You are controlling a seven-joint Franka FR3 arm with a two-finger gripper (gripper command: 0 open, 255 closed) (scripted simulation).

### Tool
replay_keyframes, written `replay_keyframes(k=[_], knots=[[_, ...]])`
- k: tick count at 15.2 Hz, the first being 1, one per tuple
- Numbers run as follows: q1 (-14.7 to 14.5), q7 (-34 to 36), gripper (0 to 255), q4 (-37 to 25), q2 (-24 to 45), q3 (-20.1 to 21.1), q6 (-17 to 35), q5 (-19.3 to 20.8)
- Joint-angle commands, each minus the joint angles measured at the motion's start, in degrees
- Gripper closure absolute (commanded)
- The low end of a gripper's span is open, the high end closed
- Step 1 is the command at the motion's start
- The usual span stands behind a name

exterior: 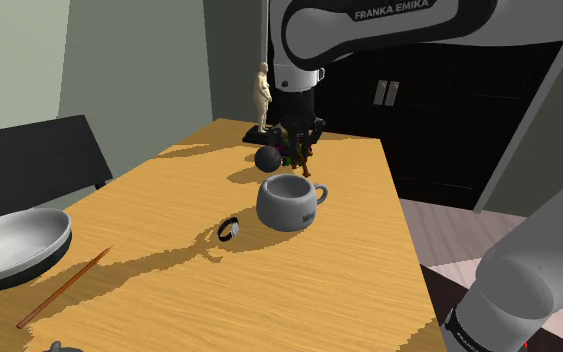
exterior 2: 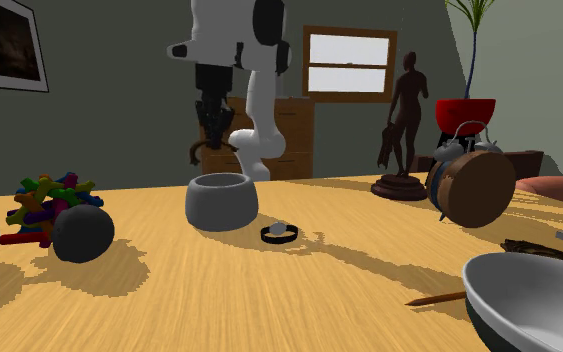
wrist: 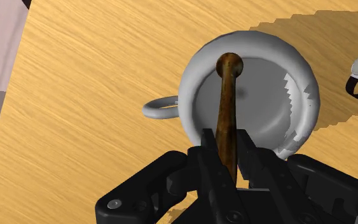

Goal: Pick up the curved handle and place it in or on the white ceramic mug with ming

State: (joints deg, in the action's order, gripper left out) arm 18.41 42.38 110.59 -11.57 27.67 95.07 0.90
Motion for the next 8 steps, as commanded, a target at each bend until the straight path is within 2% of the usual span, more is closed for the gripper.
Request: replay_keyframes(k=[1, 8], knots=[[-0.03, 0.04, 255, 1.59, -0.15, 0.0, 1.48, -0.07], [-0.15, 0.51, 255, 6.28, 0.1, 0.25, 6.38, -0.02]])
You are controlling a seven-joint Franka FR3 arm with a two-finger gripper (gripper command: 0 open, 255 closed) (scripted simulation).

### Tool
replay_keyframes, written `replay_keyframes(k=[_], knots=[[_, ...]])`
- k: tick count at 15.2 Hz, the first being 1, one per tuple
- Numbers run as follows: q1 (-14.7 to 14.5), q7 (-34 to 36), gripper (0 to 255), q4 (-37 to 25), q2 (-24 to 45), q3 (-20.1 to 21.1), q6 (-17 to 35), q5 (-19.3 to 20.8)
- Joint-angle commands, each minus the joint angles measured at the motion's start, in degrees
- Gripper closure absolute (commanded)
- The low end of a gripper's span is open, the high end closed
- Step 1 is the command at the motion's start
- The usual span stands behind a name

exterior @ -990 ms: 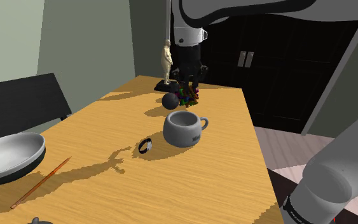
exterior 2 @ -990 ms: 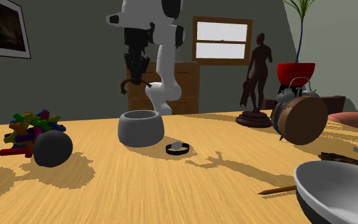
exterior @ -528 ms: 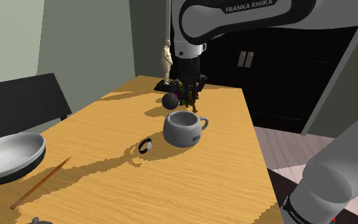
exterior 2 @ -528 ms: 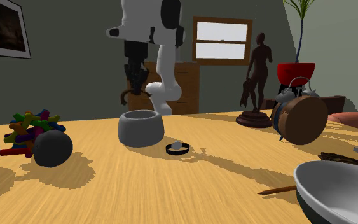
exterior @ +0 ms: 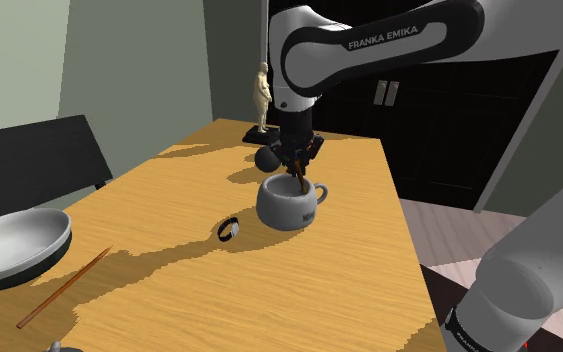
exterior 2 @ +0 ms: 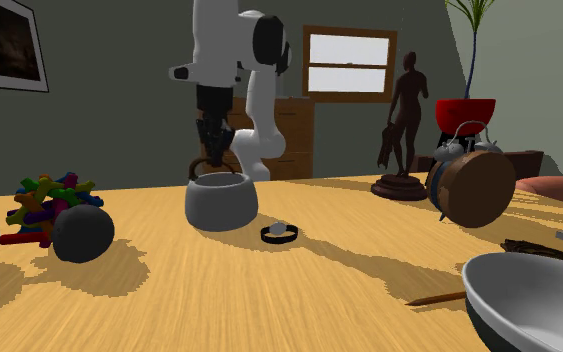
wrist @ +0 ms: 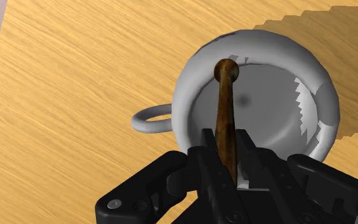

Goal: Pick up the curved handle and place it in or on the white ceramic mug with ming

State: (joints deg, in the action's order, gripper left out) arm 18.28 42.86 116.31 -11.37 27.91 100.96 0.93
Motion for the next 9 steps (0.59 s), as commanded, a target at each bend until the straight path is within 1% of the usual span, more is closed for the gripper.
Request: replay_keyframes(k=[1, 7, 8, 9], knots=[[-0.03, 0.03, 255, 0.55, -0.1, 0.01, 0.49, -0.05], [-0.04, 0.04, 255, 0.55, -0.1, 0.0, 0.49, -0.05], [-0.03, 0.02, 0, 0.59, -0.11, 0.0, 0.51, -0.05], [-0.03, 0.05, 0, 0.58, -0.06, 0.01, 0.54, -0.03]])
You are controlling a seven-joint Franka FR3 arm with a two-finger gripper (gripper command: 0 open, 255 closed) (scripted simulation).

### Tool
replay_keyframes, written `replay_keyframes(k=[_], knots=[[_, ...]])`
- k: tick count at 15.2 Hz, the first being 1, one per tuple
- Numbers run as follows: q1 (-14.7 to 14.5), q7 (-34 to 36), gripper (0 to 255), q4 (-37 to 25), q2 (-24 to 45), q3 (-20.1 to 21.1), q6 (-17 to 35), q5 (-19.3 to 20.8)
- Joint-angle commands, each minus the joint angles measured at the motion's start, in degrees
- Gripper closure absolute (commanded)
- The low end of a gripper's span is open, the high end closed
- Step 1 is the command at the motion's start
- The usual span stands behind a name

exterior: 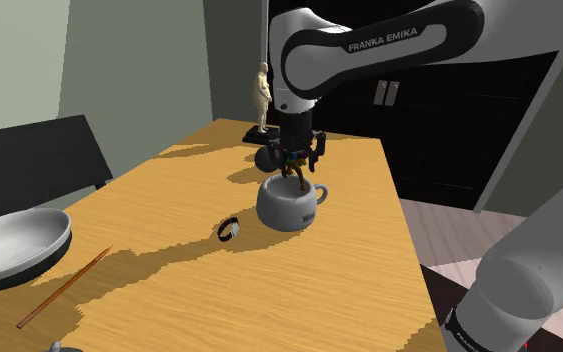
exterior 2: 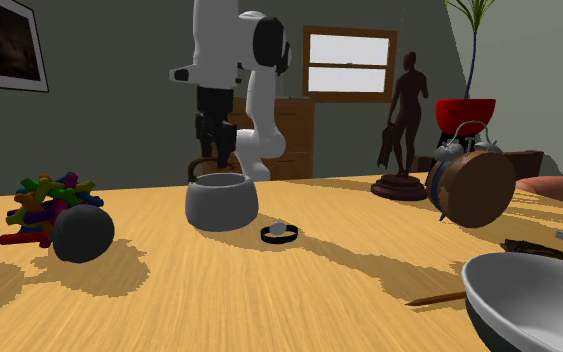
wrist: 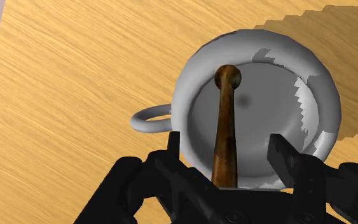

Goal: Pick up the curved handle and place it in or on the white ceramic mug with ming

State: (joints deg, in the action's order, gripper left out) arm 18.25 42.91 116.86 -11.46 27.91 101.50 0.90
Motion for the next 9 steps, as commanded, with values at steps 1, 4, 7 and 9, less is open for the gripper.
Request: replay_keyframes(k=[1, 4, 7, 9], knots=[[-0.01, 0.01, 0, 0.03, 0.02, 0.02, 0.0, -0.01], [0.0, -0.01, 0, 0.0, 0.0, 0.0, -0.05, -0.01], [-0.02, 0.14, 0, -6.22, 0.49, 0.16, -5.84, 0.15], [-0.02, 0.23, 0, -7.98, 0.75, 0.23, -7.37, 0.25]])
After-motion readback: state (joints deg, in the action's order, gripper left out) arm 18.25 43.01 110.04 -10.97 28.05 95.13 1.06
